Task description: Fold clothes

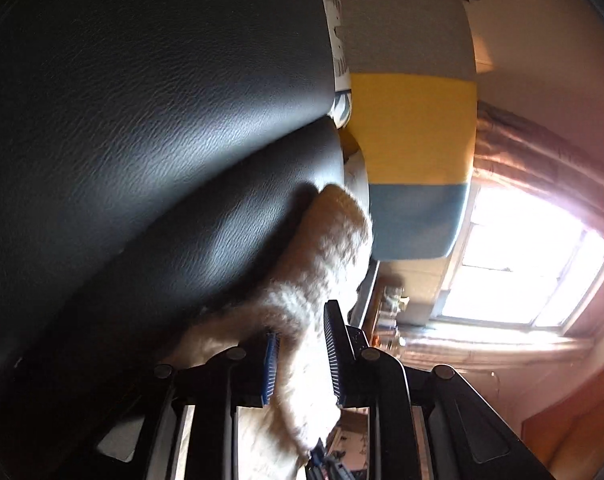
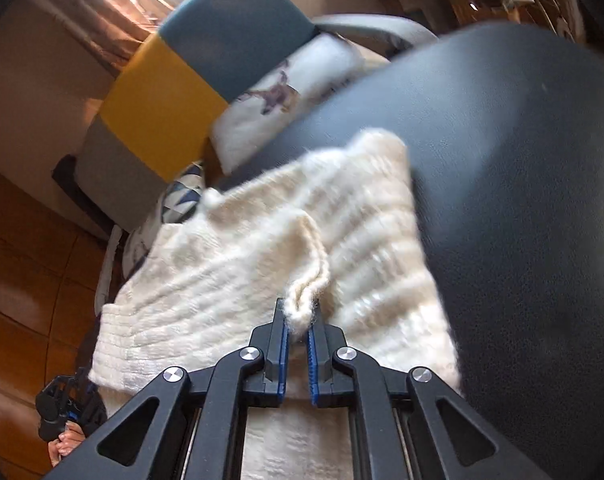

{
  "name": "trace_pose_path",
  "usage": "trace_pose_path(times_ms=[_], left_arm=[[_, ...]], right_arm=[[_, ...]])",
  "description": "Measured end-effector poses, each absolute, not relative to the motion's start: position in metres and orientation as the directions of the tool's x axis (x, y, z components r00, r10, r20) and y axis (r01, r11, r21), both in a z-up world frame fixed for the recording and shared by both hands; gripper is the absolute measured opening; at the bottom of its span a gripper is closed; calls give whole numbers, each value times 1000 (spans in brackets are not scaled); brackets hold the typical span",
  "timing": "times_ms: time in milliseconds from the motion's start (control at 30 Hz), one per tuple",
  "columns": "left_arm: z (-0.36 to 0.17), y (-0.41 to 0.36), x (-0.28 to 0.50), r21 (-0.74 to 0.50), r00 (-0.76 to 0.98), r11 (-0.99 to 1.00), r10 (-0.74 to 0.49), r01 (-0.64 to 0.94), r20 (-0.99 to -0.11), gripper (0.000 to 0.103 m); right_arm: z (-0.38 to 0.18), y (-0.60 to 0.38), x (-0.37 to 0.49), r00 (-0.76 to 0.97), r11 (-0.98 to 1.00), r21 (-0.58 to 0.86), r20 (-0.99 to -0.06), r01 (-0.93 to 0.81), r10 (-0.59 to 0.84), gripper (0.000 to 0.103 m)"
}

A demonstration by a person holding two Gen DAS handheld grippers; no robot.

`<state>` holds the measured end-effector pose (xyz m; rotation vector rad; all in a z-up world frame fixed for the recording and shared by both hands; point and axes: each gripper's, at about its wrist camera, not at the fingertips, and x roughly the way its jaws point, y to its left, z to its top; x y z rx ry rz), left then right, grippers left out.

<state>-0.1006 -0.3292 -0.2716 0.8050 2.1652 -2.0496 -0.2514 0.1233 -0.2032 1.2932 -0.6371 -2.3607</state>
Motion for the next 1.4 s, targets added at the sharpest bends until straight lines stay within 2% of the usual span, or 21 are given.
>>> trace_pose_path(times_ms=[67,133,267,367,433,467,500,567,633,733,800,900,1000,1267,1400], left_arm=[[-256,-326,-104,-926,-876,-96,303,365,-376,10],[-240,-319,-104,-917,-879,-202,275,343,-389,10],[-245,-318,-101,-836,-822,-322,225,444,-523,9],[-258,-317,-100,-802,-777,-345,246,488,-579,9],[-261,-323,-96,-829,-770,-303,318,470,-553,9],[-262,-327,-94,-841,-765,-282,353,462,-538,14],[-264,-330,-92,-853,-760,-259,388,454,-522,25],[-264,-337,-88,-868,-747,-226,443,442,-496,34],[-247,-347,-85,-849,-741,-303,415,434,-527,35],[-219,-364,-98,-798,-746,-440,340,412,-573,44],[-213,-373,-118,-792,-744,-483,353,374,-567,51],[-219,-382,-152,-729,-691,-577,355,368,-630,52],[-233,-382,-183,-725,-646,-593,408,350,-645,52],[-250,-379,-229,-757,-612,-602,505,255,-608,52],[-258,-382,-238,-816,-619,-540,575,203,-535,52]], right_arm=[[-188,120,-250,-544,-841,521,-669,143,-507,6],[-195,118,-253,-528,-865,486,-705,126,-473,6],[-224,120,-247,-482,-876,475,-751,79,-451,6],[-223,124,-243,-490,-870,487,-741,77,-458,7],[-224,126,-244,-485,-859,506,-735,73,-474,7],[-225,129,-247,-483,-845,531,-725,63,-491,8],[-227,131,-250,-481,-828,558,-713,52,-510,9],[-230,137,-252,-479,-789,613,-683,33,-551,13],[-231,140,-253,-478,-756,654,-654,34,-587,20],[-232,139,-253,-478,-752,658,-647,45,-594,20],[-232,139,-252,-479,-755,654,-646,54,-594,20],[-232,138,-254,-475,-760,647,-651,60,-592,20],[-231,136,-256,-465,-776,626,-666,77,-583,20],[-231,133,-259,-465,-796,596,-677,109,-570,20],[-231,132,-257,-475,-801,585,-673,126,-567,20]])
